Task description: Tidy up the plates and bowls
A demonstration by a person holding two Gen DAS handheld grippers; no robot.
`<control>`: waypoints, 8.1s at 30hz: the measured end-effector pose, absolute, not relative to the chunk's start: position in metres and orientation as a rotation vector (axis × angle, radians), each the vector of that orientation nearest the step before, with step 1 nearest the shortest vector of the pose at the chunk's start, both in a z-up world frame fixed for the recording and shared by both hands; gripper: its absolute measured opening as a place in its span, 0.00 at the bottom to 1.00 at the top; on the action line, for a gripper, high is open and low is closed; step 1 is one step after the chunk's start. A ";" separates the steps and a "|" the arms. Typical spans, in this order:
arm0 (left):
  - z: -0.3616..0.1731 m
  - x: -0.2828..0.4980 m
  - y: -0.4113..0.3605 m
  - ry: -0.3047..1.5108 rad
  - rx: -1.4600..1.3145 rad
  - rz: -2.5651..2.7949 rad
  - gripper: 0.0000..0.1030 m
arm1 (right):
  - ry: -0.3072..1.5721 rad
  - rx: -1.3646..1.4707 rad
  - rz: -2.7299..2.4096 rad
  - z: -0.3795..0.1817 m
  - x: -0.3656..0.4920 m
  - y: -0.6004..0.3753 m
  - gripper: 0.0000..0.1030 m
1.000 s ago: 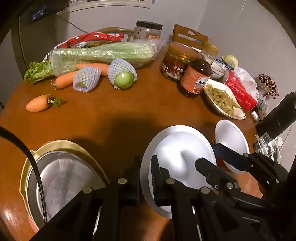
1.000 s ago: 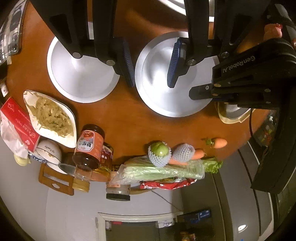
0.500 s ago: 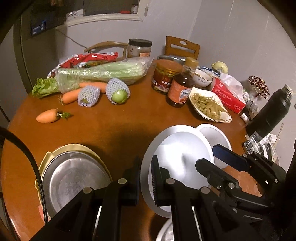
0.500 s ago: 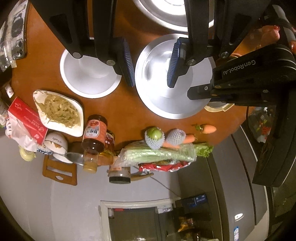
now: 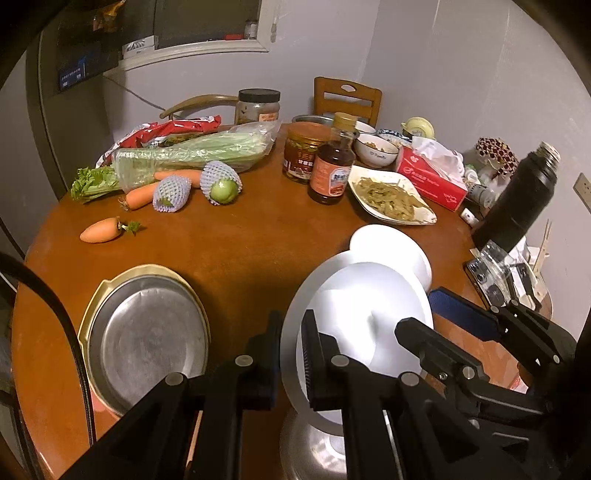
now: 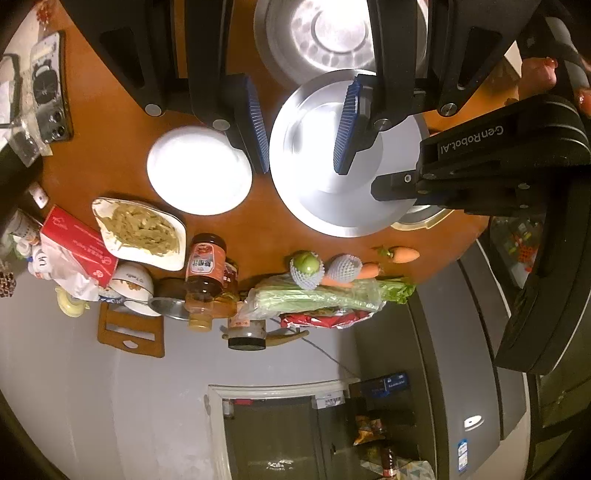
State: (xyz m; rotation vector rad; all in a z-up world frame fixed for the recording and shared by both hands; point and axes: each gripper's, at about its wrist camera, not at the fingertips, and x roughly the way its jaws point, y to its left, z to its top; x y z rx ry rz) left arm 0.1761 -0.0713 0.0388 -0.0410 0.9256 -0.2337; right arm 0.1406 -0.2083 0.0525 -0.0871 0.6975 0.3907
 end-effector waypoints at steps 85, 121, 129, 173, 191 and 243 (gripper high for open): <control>-0.034 0.108 -0.089 0.960 0.011 -0.305 0.13 | 0.741 -0.056 0.319 -0.008 0.069 -0.224 0.39; -0.016 0.098 -0.100 0.884 0.044 -0.287 0.29 | 0.715 0.025 0.289 -0.006 0.066 -0.250 0.43; -0.011 0.101 -0.105 0.870 0.052 -0.297 0.33 | 0.710 0.038 0.273 -0.006 0.069 -0.257 0.47; 0.029 0.227 -0.147 0.876 0.183 -0.426 0.37 | 0.683 0.140 0.104 0.018 0.165 -0.301 0.48; -0.014 0.295 -0.155 1.045 0.132 -0.481 0.37 | 0.768 0.167 0.088 -0.007 0.213 -0.302 0.48; 0.018 0.241 -0.149 0.938 0.179 -0.527 0.22 | 0.698 0.029 0.100 0.026 0.180 -0.262 0.31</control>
